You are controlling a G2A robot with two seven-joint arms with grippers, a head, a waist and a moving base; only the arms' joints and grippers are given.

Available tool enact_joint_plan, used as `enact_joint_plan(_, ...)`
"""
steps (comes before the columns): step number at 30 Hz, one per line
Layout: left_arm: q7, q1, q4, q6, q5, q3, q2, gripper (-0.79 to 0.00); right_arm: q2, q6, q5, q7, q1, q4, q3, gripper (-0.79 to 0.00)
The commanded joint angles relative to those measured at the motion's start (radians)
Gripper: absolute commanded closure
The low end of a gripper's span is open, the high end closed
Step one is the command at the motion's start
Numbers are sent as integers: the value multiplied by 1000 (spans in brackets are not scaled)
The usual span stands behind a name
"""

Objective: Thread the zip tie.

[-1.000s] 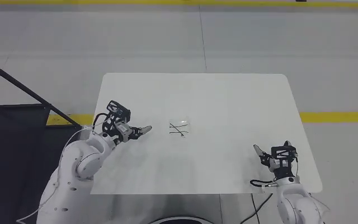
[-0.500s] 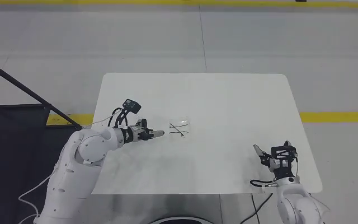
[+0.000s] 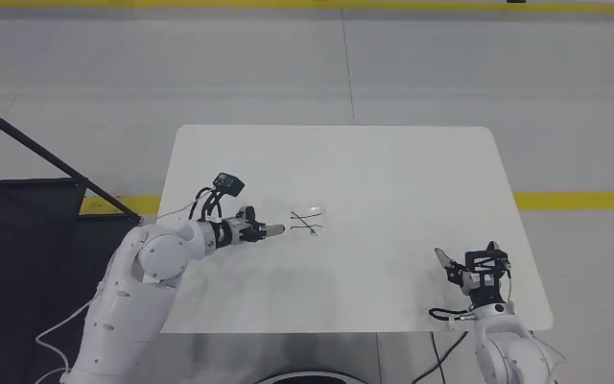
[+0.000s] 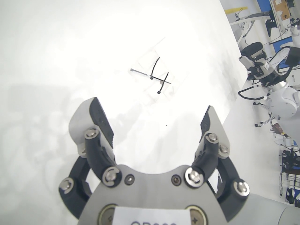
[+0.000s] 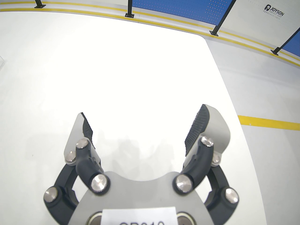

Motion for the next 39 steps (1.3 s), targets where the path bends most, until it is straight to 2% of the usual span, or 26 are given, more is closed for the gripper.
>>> enact_joint_plan(1, 2, -20, 17, 43, -27, 17, -3, -785, 0, 0, 0, 0, 0, 0, 0, -785)
enact_joint_plan(10, -7, -100, 73, 217, -44, 100, -17, -785, 0, 0, 0, 0, 0, 0, 0, -785)
enact_joint_plan(20, 1, -102, 76, 226, -40, 102, -18, -785, 0, 0, 0, 0, 0, 0, 0, -785)
enact_joint_plan(25, 66, -89, 69, 286, -62, 119, -24, -785, 0, 0, 0, 0, 0, 0, 0, -785)
enact_joint_plan(39, 26, -185, 136, 463, -118, 197, -42, -785, 0, 0, 0, 0, 0, 0, 0, -785)
